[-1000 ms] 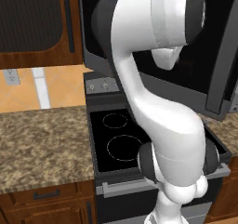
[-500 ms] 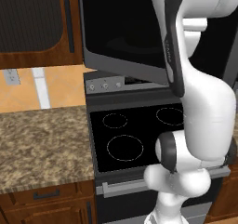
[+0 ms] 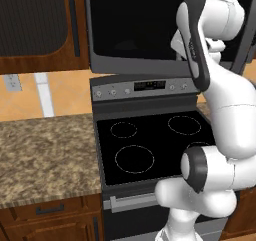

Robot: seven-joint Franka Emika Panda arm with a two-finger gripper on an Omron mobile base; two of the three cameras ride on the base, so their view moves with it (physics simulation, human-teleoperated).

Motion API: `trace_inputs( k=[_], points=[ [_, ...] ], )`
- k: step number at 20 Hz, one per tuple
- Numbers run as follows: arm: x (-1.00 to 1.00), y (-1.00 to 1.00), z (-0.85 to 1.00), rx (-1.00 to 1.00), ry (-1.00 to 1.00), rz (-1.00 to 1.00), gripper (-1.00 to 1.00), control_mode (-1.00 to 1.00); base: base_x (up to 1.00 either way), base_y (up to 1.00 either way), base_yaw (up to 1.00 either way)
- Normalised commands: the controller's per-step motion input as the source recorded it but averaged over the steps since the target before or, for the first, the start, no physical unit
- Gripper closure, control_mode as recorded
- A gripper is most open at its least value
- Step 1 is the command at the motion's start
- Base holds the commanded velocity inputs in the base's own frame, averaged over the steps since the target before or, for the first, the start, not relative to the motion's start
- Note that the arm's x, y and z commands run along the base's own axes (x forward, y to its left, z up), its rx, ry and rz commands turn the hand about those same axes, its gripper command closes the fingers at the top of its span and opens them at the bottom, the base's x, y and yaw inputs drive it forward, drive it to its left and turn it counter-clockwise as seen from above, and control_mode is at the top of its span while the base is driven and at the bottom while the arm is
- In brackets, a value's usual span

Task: Open the microwave, place the bowl with waffle inside the microwave, then close the microwave door and turn it on.

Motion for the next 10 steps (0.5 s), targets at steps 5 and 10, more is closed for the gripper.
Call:
trace_inputs(
  k=[5, 10],
  points=[
    [1.00, -0.58, -0.34, 0.00, -0.15, 0.28, -1.00, -1.00, 0.00, 0.00, 0.00],
    [1.00, -0.29, -0.43, -0.05, -0.06, 0.05, -1.00, -1.00, 0.00, 0.00, 0.00]
  ],
)
